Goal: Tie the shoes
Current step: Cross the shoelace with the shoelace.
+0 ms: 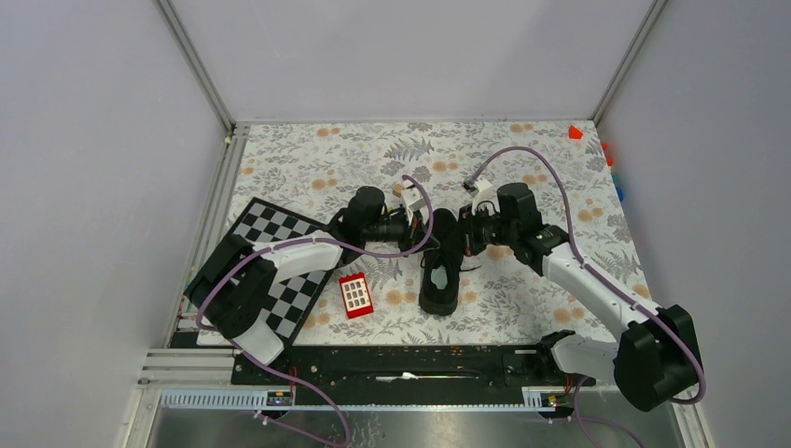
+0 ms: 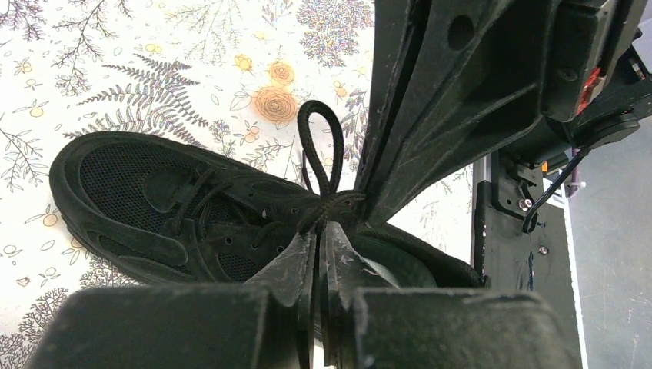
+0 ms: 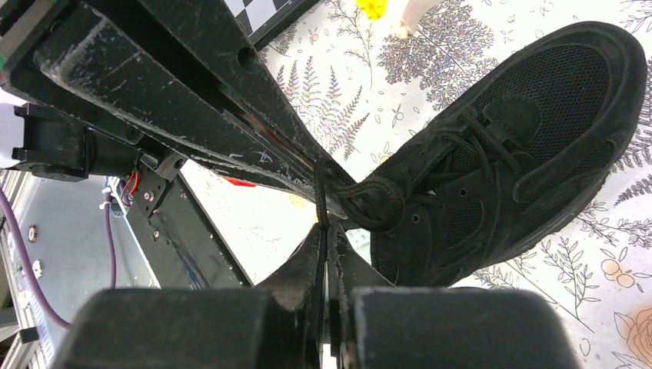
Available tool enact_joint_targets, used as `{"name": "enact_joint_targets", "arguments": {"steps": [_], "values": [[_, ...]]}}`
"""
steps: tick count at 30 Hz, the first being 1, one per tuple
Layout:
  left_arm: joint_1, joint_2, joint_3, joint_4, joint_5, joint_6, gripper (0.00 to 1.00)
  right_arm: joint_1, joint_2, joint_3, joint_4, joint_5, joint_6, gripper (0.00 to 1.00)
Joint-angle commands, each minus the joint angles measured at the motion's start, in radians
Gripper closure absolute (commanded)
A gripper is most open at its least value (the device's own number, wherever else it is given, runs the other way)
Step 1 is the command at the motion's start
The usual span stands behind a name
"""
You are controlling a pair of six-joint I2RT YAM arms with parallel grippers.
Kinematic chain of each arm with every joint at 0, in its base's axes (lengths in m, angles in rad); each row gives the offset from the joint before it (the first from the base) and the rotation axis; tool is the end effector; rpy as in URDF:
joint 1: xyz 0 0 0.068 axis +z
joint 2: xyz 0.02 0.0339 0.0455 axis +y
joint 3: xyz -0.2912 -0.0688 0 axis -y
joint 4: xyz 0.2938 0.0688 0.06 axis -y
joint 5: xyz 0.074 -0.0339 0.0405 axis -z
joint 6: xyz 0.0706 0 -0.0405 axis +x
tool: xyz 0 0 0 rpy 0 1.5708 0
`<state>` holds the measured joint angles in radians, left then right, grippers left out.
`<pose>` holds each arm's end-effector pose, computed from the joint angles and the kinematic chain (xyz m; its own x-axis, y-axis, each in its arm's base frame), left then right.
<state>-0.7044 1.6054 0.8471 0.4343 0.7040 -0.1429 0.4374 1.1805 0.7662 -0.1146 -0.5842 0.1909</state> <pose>0.2796 -0.2976 0.2054 -0.3770 0.1779 -0.9090 0.9168 0.2110 -0.3390 0.2707 0.1696 0.2524 -0.5977 -0.1048 -0.7949 -0.6837 0.5844 0.4371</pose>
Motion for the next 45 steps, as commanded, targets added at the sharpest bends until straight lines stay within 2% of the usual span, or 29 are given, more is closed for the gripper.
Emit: {"name": "enact_joint_targets", "arguments": {"steps": [1,26,41,45], "values": [[-0.002,-0.037,0.007,0.009,0.037,0.034,1.0,-0.003,0.025,0.012,0.064,-0.038,0.017,1.0],[0.001,-0.025,0.017,0.037,0.03,0.012,1.0,-0.003,0.084,0.012,0.088,-0.007,-0.004,1.0],[-0.002,-0.006,0.03,0.05,0.008,-0.001,1.0,-0.003,-0.047,-0.064,0.041,0.034,0.004,1.0],[-0.001,-0.013,0.029,0.05,0.004,0.0,1.0,-0.002,-0.039,-0.071,0.053,0.027,0.011,1.0]]}}
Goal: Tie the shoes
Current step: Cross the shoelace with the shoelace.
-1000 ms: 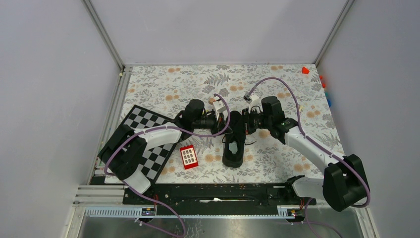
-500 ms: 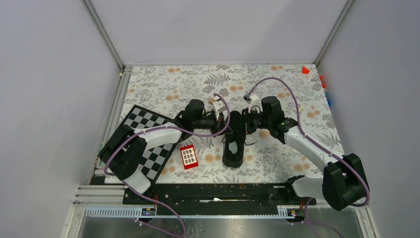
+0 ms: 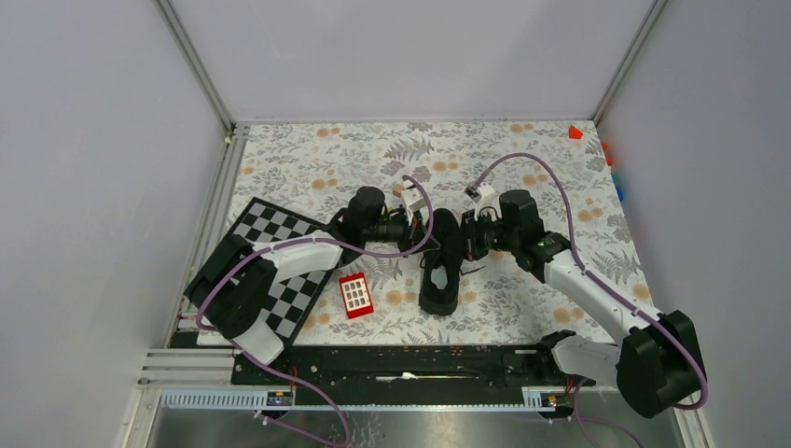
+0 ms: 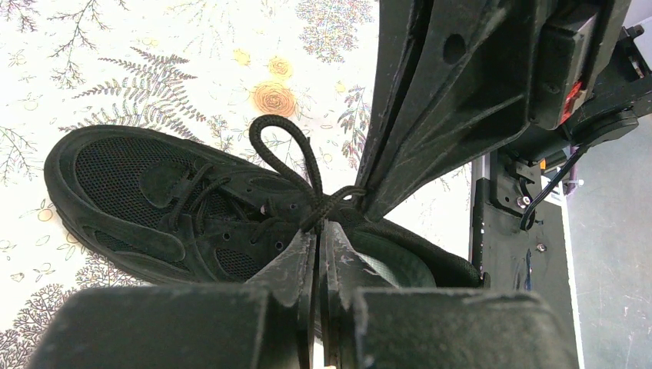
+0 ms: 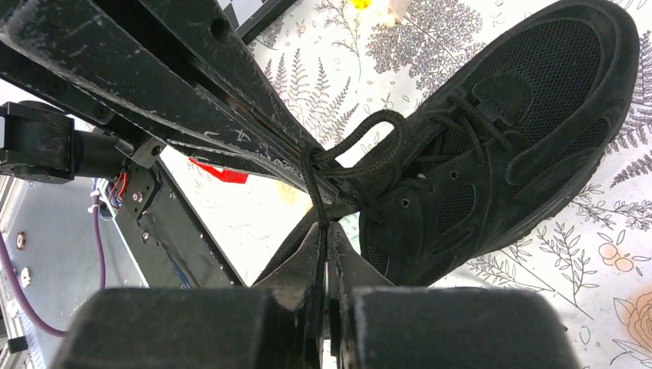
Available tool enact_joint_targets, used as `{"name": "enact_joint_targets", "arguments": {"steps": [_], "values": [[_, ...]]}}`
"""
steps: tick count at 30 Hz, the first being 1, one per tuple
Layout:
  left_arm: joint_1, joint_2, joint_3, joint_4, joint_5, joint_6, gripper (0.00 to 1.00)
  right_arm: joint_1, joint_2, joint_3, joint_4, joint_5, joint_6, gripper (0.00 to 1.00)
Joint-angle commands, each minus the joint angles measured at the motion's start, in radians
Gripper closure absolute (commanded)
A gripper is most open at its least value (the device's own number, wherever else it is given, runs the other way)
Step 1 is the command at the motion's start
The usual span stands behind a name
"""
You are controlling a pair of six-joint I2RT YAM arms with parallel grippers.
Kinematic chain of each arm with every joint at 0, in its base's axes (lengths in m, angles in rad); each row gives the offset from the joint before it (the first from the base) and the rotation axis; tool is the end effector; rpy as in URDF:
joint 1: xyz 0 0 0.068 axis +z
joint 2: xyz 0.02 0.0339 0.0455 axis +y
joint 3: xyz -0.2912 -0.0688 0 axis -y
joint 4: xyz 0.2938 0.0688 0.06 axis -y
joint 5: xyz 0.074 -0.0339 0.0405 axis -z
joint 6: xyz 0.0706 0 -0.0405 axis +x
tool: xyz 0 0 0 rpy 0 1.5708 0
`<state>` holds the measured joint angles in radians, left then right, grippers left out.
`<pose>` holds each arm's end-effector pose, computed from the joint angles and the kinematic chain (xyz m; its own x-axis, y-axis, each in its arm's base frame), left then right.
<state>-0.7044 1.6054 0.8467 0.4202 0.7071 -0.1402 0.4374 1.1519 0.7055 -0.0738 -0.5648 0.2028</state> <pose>0.2789 -0.2972 0.2035 -0.3846 0.1874 -0.9039 0.9145 0.2108 -0.3454 0.2634 0.1649 0.2404 -0.5978 -0.0917 -0.7964 -0.6719 0.5992 0.4354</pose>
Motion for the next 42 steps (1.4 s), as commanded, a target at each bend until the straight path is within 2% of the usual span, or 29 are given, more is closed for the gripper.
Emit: {"name": "enact_joint_targets", "arguments": {"steps": [1,18,21,25,30,36,39,42], "values": [[-0.001,-0.014,0.028,0.063,0.0,-0.001,1.0,-0.003,-0.002,-0.008,0.018,0.003,0.001,1.0],[0.0,-0.029,0.031,0.057,0.026,0.002,1.0,0.003,0.082,0.035,0.064,-0.02,0.008,1.0],[0.0,-0.027,0.03,0.054,0.029,0.002,1.0,0.003,0.07,0.046,0.05,-0.013,0.004,0.85],[0.001,-0.025,0.031,0.051,0.031,0.004,1.0,0.003,0.032,0.048,0.013,0.005,-0.011,0.79],[0.0,-0.027,0.032,0.038,0.036,0.015,1.0,0.002,-0.016,0.051,-0.054,0.046,-0.04,0.55],[0.0,-0.026,0.034,0.034,0.038,0.02,1.0,-0.022,-0.09,0.034,-0.075,0.071,-0.064,0.42],[0.0,-0.024,0.034,0.036,0.037,0.021,1.0,-0.048,-0.108,0.027,-0.074,0.07,-0.053,0.44],[0.0,-0.023,0.033,0.037,0.038,0.021,1.0,-0.071,-0.103,0.002,-0.024,0.052,-0.025,0.62]]}}
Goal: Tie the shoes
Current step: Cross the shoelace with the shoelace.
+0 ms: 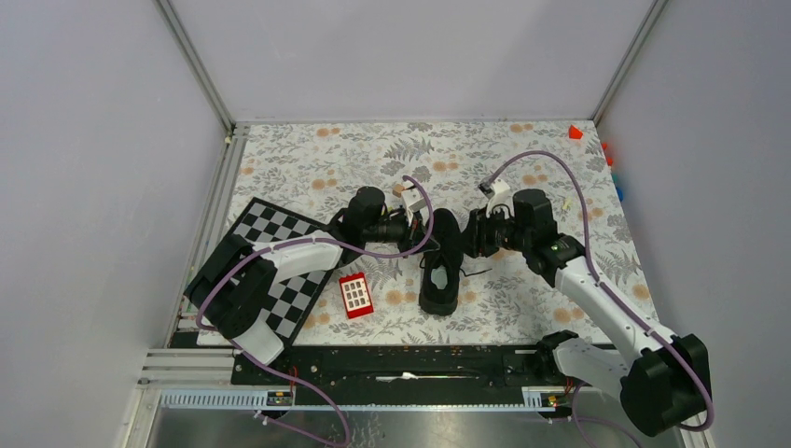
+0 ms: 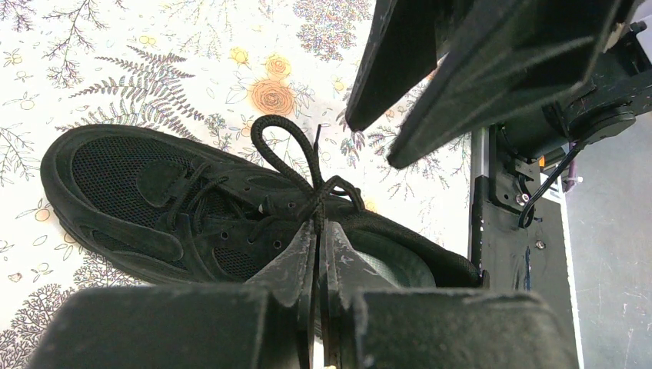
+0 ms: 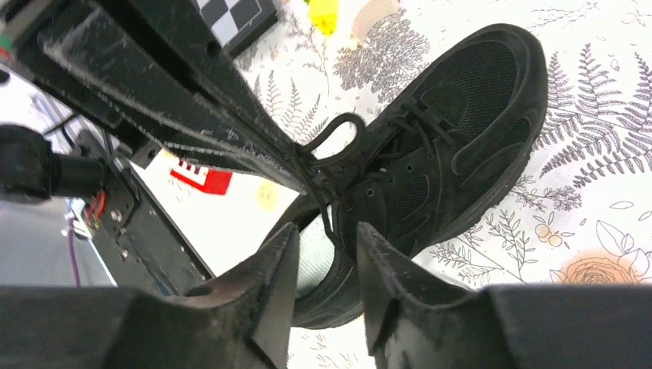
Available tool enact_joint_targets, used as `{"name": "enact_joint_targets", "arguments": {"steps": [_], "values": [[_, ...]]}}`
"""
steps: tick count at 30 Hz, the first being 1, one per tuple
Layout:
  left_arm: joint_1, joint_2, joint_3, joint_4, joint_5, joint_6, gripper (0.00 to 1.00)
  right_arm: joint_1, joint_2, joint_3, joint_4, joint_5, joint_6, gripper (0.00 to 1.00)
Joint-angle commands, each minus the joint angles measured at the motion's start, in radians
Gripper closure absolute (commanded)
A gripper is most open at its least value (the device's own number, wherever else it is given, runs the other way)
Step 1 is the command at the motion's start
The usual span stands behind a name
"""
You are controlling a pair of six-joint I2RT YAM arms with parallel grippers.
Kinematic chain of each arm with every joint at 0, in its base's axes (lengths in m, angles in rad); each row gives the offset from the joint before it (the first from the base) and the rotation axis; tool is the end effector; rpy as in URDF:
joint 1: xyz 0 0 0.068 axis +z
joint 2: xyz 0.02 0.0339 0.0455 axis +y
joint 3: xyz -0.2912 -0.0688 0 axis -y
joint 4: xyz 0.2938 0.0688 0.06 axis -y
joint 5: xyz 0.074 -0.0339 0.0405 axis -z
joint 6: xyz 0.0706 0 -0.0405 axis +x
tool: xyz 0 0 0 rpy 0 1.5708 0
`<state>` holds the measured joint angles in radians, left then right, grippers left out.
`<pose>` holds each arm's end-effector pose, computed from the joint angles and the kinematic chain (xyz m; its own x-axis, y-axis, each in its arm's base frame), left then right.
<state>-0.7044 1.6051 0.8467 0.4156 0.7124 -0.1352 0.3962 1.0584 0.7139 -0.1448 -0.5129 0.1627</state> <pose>0.2784 -0.2971 0.2032 -0.3831 0.1917 -0.9036 0.9159 0.2057 -0.3447 0.2575 0.1453 0.2609 -0.5471 -0.0759 -0.8336 -0.6559 0.6576 0.3706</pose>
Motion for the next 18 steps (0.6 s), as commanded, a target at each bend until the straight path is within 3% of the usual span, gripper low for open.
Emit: {"name": "enact_joint_targets", "arguments": {"steps": [1,3,11,18], "values": [[0.001,-0.021,0.034,0.042,0.034,0.016,1.0,-0.032,0.001,-0.009,0.066,-0.012,0.026,0.66],[0.0,-0.019,0.036,0.04,0.035,0.016,1.0,-0.032,0.038,0.0,0.079,-0.047,0.043,0.7],[0.0,-0.02,0.038,0.032,0.03,0.015,1.0,-0.031,0.109,0.034,0.123,-0.128,0.042,0.67],[0.0,-0.022,0.041,0.031,0.03,0.016,1.0,-0.031,0.147,0.026,0.176,-0.162,0.063,0.81]]}}
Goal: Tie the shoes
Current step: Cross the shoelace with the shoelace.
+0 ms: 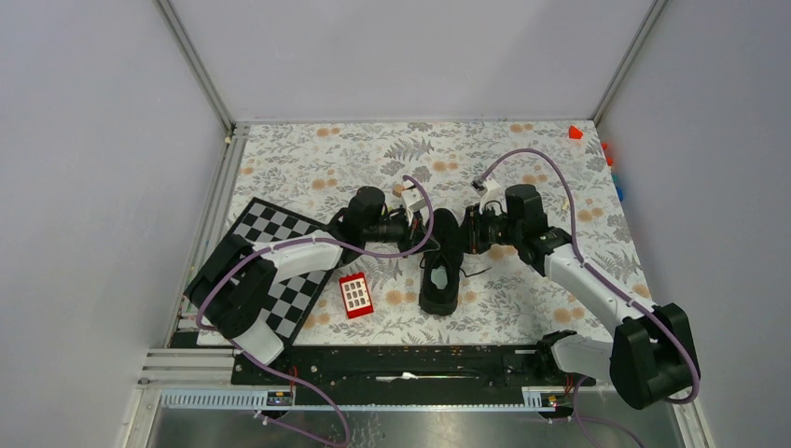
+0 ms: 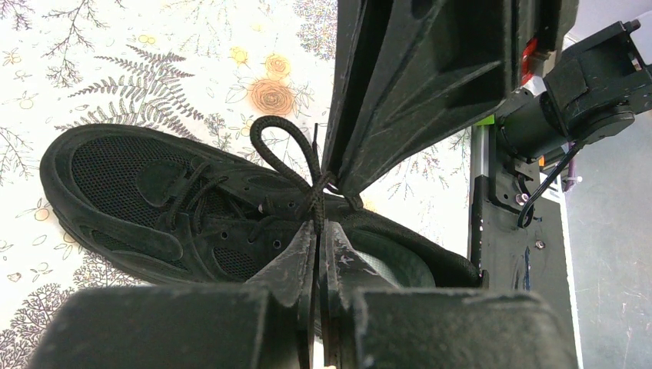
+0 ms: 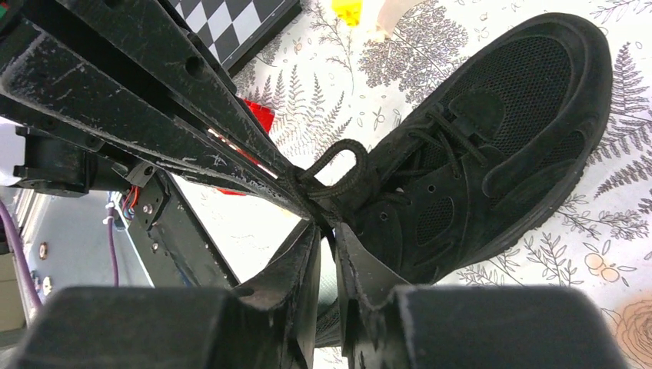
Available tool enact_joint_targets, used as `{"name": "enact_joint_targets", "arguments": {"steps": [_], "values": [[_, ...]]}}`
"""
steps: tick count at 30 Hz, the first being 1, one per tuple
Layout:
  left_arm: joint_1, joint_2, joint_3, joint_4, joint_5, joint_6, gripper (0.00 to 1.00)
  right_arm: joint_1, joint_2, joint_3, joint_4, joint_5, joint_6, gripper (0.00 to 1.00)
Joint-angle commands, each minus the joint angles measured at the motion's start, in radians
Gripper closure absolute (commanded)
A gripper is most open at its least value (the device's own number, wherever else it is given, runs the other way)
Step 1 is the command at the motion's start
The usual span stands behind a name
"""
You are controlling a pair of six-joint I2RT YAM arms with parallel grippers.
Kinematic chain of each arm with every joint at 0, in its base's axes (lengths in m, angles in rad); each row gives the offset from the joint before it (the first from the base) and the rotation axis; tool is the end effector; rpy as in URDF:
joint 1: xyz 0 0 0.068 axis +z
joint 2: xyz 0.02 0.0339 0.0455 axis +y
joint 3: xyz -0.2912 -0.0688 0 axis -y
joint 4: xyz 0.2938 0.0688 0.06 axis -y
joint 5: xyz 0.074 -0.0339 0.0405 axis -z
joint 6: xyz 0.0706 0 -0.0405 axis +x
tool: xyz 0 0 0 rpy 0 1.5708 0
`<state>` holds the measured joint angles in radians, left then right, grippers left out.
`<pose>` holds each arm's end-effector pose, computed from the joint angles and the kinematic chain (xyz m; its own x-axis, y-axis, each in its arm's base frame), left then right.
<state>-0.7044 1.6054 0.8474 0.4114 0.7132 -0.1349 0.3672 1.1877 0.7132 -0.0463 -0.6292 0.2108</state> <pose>0.2783 -0.2971 0.2028 -0.3854 0.1941 -0.9021 0.9151 0.2058 -0.3467 0.2778 0.1514 0.2375 -0.6146 -0.0551 -0.7869 -0.6526 0.5961 0.4678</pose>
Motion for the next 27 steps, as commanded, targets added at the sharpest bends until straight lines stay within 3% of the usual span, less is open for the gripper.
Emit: {"name": "enact_joint_targets", "arguments": {"steps": [1,4,8,27], "values": [[0.0,-0.022,0.039,0.034,0.029,0.016,1.0,-0.002,0.022,0.026,0.084,-0.047,0.017,0.81],[0.0,-0.025,0.039,0.032,0.029,0.018,1.0,-0.002,0.031,0.031,0.087,-0.051,0.017,0.83],[0.0,-0.026,0.039,0.028,0.028,0.021,1.0,-0.002,0.032,0.03,0.096,-0.072,0.023,1.0],[0.01,-0.046,0.022,0.018,0.022,0.038,1.0,0.039,0.101,0.055,0.092,-0.088,0.011,1.0]]}}
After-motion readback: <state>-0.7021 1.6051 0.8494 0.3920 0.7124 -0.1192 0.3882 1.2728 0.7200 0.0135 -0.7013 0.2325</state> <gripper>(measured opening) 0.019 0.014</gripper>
